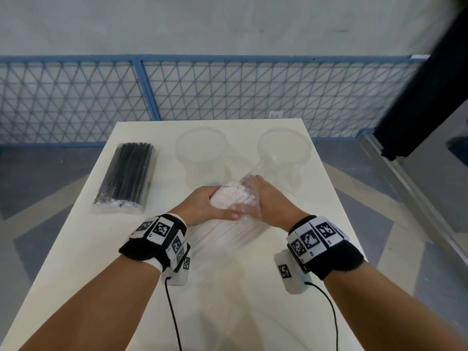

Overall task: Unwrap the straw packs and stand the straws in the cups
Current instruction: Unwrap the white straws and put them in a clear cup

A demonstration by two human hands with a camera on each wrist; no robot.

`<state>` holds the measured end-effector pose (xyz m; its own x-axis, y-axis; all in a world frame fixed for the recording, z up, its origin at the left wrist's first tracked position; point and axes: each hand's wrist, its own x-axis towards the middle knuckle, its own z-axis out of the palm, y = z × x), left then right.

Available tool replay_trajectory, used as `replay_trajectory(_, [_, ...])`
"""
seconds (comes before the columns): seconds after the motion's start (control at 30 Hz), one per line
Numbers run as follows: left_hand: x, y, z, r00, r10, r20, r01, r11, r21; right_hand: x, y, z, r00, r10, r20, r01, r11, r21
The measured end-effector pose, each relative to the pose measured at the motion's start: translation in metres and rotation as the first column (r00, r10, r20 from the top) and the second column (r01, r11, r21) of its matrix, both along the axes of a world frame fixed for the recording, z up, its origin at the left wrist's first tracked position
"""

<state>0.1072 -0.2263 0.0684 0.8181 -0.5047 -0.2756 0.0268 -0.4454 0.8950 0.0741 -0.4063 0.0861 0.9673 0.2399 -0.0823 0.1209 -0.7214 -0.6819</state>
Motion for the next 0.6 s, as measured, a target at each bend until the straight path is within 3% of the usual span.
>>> replay_trajectory(0.13, [0.001,-0.006,-0.003,0.999,-0.025,0.047,0.025,0.999,0.021,-0.003,0.004,-0.001,0.998,-0.065,0.003,0.065,0.99,-0.125])
replay_trajectory(0.2, [0.003,-0.009,0.0,0.995,-0.068,0.073,0.064,0.996,0.056,-0.005,0.003,-0.002,0.995,-0.085,0.06,0.091,0.991,-0.103])
replay_trajectory(0.3, [0.006,-0.006,0.002,0.991,-0.112,0.075,0.102,0.987,0.124,-0.006,-0.003,-0.007,0.993,-0.088,0.078,0.086,0.996,0.03])
replay_trajectory(0.47, [0.003,-0.002,0.003,0.995,-0.094,0.041,0.09,0.991,0.099,-0.005,-0.008,-0.01,0.988,-0.139,-0.063,0.151,0.956,0.251])
replay_trajectory(0.6, [0.009,-0.004,0.001,0.995,-0.102,0.012,0.1,0.991,0.092,-0.004,-0.007,-0.005,0.935,-0.215,-0.282,0.326,0.833,0.447])
